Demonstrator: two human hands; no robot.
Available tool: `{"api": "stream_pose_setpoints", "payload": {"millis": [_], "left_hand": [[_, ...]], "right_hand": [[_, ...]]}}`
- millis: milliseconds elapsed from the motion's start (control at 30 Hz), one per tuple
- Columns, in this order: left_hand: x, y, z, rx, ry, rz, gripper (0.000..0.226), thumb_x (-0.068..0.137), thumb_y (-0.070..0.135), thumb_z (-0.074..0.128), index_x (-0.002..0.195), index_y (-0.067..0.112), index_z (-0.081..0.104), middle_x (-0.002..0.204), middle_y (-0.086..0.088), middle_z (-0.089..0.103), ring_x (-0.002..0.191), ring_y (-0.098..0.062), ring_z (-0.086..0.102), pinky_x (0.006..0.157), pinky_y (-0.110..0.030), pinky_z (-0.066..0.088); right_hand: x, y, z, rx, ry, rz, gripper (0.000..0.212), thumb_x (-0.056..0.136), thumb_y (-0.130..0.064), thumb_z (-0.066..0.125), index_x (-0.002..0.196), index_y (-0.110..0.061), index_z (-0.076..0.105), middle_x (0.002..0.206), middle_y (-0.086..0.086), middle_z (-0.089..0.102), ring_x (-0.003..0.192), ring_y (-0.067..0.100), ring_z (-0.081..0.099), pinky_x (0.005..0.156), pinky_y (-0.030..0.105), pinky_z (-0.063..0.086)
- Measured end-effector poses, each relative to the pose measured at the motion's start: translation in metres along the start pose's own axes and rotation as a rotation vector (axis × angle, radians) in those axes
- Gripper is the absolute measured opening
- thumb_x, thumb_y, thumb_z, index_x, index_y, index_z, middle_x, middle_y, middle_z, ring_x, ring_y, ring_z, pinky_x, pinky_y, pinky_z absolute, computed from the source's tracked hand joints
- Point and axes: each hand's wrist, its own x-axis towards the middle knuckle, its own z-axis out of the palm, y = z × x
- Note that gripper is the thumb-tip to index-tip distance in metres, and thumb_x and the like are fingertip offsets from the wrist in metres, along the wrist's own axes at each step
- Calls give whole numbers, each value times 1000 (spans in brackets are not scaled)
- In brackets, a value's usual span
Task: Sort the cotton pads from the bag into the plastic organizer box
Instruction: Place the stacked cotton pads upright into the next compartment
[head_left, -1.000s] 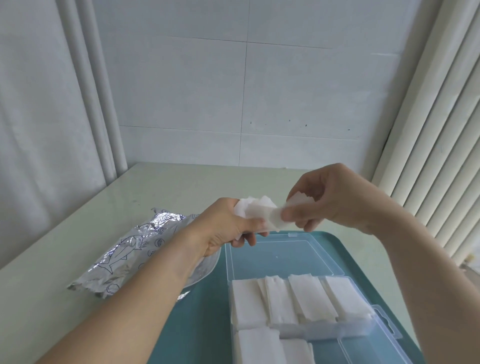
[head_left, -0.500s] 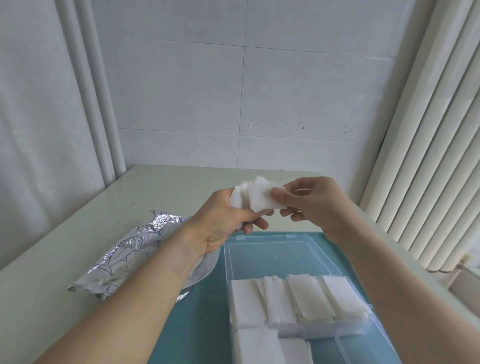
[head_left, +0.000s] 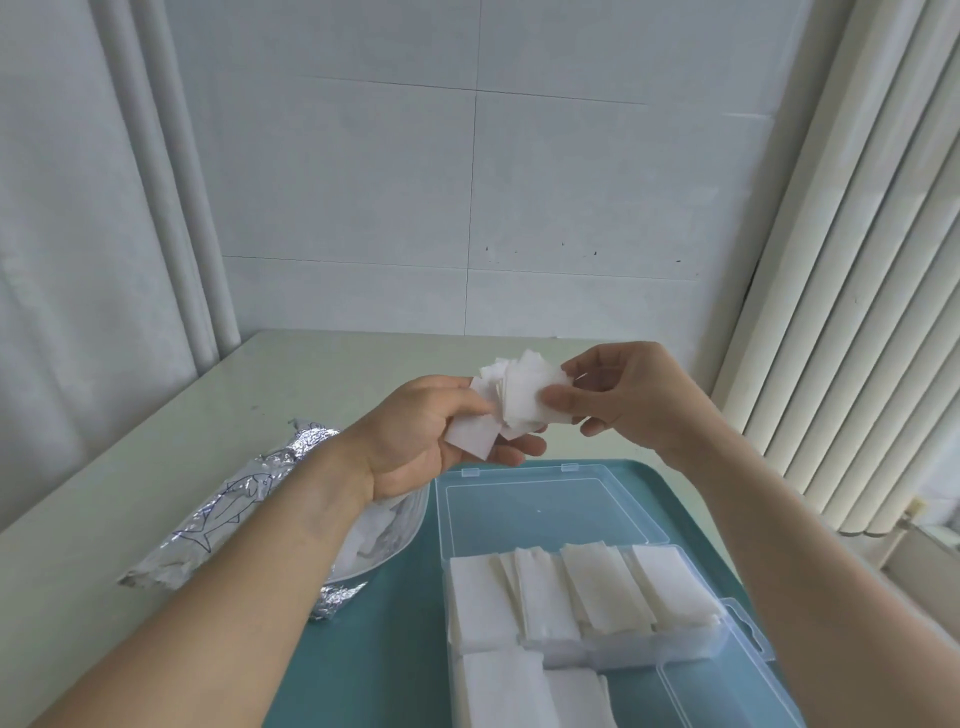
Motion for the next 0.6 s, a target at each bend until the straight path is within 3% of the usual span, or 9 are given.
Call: {"api": "stream_pose_setpoints", "payload": {"millis": [167,300,400,533,600], "left_hand": [[0,-4,-1,87,56,11,27,103,1,40,118,-6,62,106,-20,71,97,-35,71,83,-36,60],[2,-7,-4,127,154,30,25,102,-3,41,115,-6,62,100,-20,71,89,-32,73,78,-33,61],[3,-9,-7,143,229,31,24,102,-4,42,109,-5,64,92,-19,72,82,-30,74,74,-30,61],[4,-10,-8,222,222,17,23,101,-3,44,102,-1,67,88,-14,74,82,-29,74,73,-29,60],[5,-11,-6,278,175,-5,24,103,-2,43,103,-2,67,90,-17,73,83,-30,74,75,-30,60]], "right_hand": [[-2,0,-5,-17,-31,13,19,76,-19,87,88,-13,75,78,4,78,61,18,69,85,49,57],[-2,0,-8,-12,10,10,17,76,-18,87,87,-15,76,75,2,77,62,17,72,63,29,51],[1,3,-14,72,1,2,12,79,-10,84,86,-9,74,77,7,77,68,23,70,73,32,61],[1,2,-23,376,-207,-1,10,88,2,68,97,-2,71,91,15,70,82,23,65,73,29,60],[0,1,-22,296,-274,-43,18,88,4,68,105,-1,72,94,16,70,79,21,64,70,25,57]]}}
